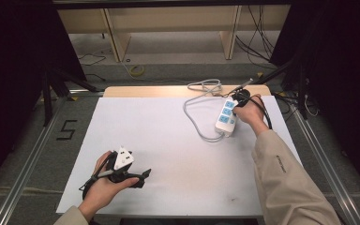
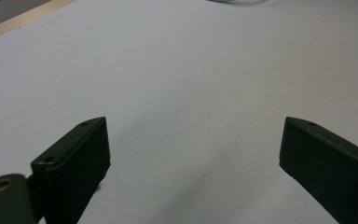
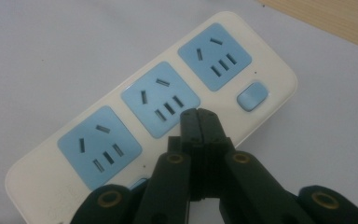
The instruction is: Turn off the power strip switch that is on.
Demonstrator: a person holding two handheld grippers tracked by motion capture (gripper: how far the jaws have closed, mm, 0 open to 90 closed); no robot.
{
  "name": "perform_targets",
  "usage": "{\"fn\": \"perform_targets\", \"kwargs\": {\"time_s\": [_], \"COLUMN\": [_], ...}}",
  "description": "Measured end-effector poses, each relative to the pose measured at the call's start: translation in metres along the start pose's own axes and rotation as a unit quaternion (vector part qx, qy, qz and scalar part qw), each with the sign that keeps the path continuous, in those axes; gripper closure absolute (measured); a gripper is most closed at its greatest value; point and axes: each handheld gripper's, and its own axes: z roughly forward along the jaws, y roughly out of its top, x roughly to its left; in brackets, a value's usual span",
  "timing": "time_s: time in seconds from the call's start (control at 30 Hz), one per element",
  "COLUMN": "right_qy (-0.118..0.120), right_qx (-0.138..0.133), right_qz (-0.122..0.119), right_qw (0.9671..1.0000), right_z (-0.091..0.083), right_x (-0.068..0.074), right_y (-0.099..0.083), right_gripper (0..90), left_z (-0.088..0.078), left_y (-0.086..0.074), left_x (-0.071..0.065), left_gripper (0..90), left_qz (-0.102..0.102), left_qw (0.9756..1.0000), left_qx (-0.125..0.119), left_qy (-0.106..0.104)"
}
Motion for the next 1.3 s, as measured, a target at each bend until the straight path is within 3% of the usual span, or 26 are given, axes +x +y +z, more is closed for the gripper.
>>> {"fn": "perform_targets", "kwargs": {"time_s": [1.3], "right_qy": [0.001], "right_qx": [0.002], "right_qz": [0.007], "right_qw": [1.0], "right_z": [0.0007], "right_x": [-0.0007], "right_y": [-0.0003], "right_gripper": [90.0], "left_z": [-0.0001], "left_y": [-0.0003], "left_x": [-0.0009], "left_gripper": [8.4], "left_qz": [0.0], "left_qw": [1.0], "left_qx": [-0.001], "left_qy": [0.0]}}
